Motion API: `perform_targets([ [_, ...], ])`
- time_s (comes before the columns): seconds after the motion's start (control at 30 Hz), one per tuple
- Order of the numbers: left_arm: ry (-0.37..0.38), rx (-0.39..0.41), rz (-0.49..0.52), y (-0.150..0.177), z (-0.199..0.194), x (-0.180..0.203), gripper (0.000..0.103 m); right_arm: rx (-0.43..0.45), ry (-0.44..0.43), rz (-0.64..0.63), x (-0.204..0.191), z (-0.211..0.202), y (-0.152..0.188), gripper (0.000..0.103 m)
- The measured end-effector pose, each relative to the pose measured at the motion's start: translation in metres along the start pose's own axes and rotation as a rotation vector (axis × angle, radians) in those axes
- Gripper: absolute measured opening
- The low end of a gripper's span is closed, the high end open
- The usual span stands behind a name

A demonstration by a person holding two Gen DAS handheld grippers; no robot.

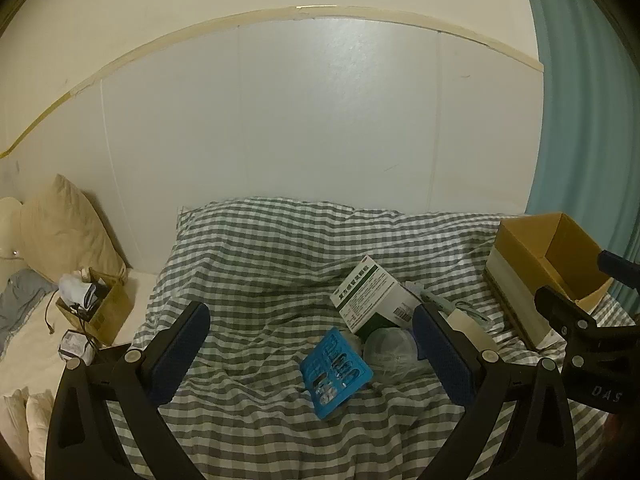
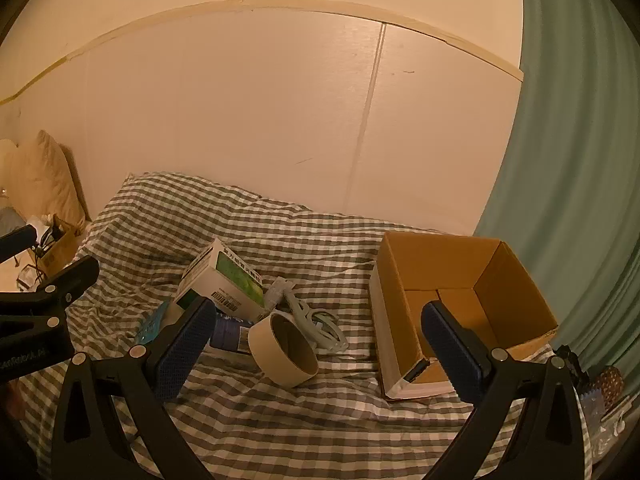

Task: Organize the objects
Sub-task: 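Move both tools toward the items scattered on the bed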

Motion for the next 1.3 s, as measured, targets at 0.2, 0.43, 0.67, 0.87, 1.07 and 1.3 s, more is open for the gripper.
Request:
perform_targets([
  [0.2, -0.004, -0.007, 0.0, 0.002, 0.002, -0.001, 0.103, -0.003, -0.009, -0.015, -0.003, 0.0, 0.0, 0.103],
  [0.43, 0.0, -0.001, 0.002, 0.001, 0.0, 0.0, 0.103, 0.004, -0.009, -0.02, -0.004, -0.002, 0.0, 0.103],
  [0.67, 0.003, 0.0, 0.0, 0.0, -0.001, 0.0, 0.103, 0.036, -0.011, -0.005, -0.001, -0.009, -0.006, 0.103],
  [0.87, 0.008, -0.008, -0.01, 0.0, 0.0, 0.0, 0.103, 0.036, -0.009, -0.014, -0.002, -0.008, -0.006, 0.103],
  [1.07, 0.023, -0.019, -0.027, 0.001, 0.001, -0.002, 0.103, 0.038, -0.012, -0.018, -0.004, -0.009, -0.007, 0.103],
  [1.3, 0.014, -0.054, -0.011, 0.011, 0.012, -0.001, 0.103, -0.002, -0.025, -0.019, -0.002, 0.002, 0.003, 0.103],
])
Point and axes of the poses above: each gripper's, at about its wrist camera, not at the fingertips, and z roughly the way its jaws point, x to its right, y to its underside, the point moved 10 cm from there along z, roughly the way its jaws point, and after that the axes turned 4 degrees about -x, right-handed, at the moved point
